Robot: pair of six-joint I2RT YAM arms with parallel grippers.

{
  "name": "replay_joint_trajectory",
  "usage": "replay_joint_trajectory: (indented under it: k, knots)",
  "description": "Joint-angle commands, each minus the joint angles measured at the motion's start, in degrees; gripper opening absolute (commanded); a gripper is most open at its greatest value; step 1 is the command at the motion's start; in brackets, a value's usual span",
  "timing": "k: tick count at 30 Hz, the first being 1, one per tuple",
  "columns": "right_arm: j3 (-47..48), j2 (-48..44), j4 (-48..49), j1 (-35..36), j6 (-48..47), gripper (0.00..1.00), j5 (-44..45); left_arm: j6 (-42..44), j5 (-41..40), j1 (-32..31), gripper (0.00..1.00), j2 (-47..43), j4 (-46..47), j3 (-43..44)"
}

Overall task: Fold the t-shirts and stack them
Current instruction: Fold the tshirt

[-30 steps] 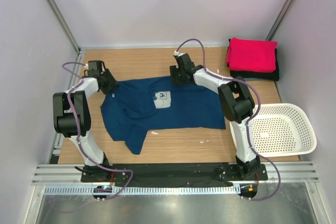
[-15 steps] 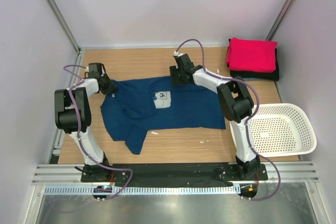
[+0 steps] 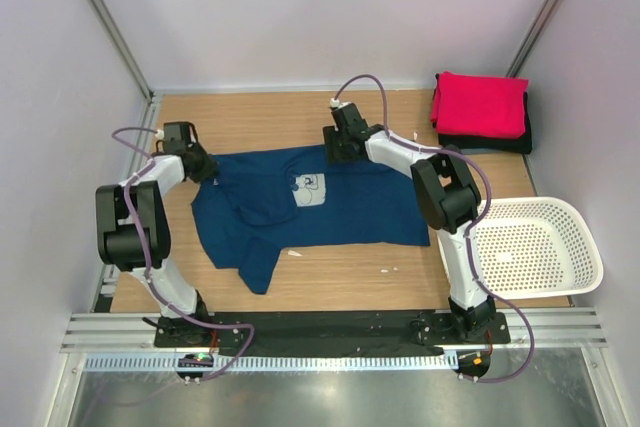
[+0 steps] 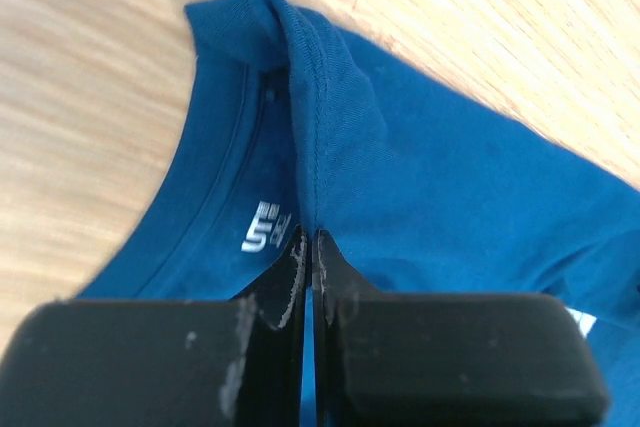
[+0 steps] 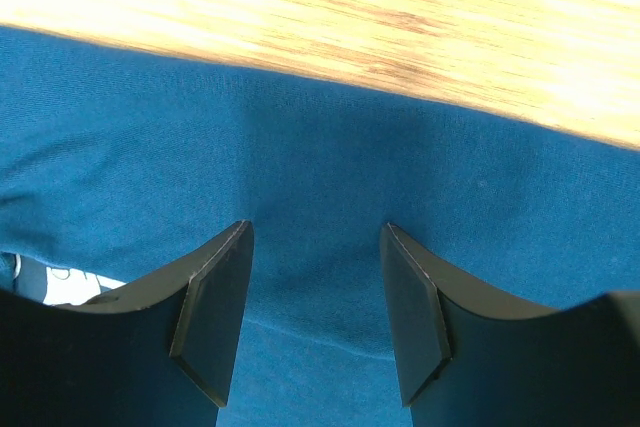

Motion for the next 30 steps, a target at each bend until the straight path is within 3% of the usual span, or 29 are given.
replay_joint_trajectory:
  k: [1, 12, 16, 19, 22, 30]
  knots:
    - [1.6, 1.1, -0.8, 0.2, 0.8, 0.59, 2.2, -2.6, -2.3, 0.4, 0.00, -3.2, -1.9, -1.4]
    - [2.5, 2.0, -2.1, 0.3, 0.5, 0.59, 2.0, -2.7, -4.2, 0.4, 0.04, -0.9, -3.9, -2.6]
    - [4.0, 1.4, -4.8, 0.3, 0.0, 0.60, -1.1, -0.9, -3.6, 0.4, 0.22, -2.0, -3.5, -1.3]
    - [4.6, -1.3, -6.5, 0.2, -0.5, 0.60, -3.3, -0.1, -2.8, 0.3, 0.52, -6.0, -5.8, 0.4]
    - [4.4, -6.0, -8.7, 0.4, -0.7, 0.60, -5.9, -0.8, -1.8, -0.5, 0.64, -12.6, -9.3, -0.2]
    - [-2.8, -16.1, -10.4, 1.5, 2.5, 0.61, -9.6, -14.1, -7.3, -11.9, 0.65, -28.4, -12.7, -14.2]
